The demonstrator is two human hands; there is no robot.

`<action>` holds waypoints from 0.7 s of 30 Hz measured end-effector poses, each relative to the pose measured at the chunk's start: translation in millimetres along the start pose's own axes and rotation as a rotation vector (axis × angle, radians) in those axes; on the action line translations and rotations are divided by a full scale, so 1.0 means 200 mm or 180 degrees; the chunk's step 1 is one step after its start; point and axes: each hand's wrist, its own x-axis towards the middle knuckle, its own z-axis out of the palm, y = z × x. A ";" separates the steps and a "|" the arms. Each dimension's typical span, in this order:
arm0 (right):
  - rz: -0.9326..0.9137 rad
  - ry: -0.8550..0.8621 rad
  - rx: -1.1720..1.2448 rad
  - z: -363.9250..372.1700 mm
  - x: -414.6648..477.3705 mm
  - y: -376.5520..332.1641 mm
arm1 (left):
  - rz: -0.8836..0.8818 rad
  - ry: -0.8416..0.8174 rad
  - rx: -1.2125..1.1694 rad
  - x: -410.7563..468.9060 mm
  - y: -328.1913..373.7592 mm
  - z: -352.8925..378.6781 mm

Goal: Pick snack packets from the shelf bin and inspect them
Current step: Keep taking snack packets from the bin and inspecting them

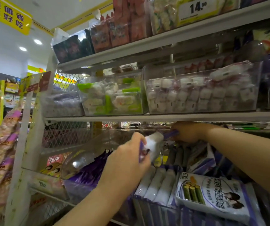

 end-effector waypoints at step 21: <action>-0.0293 0.0072 -0.0708 0.08 -0.12 -0.18 | -0.0338 -0.0391 0.0811 0.28 0.00 0.35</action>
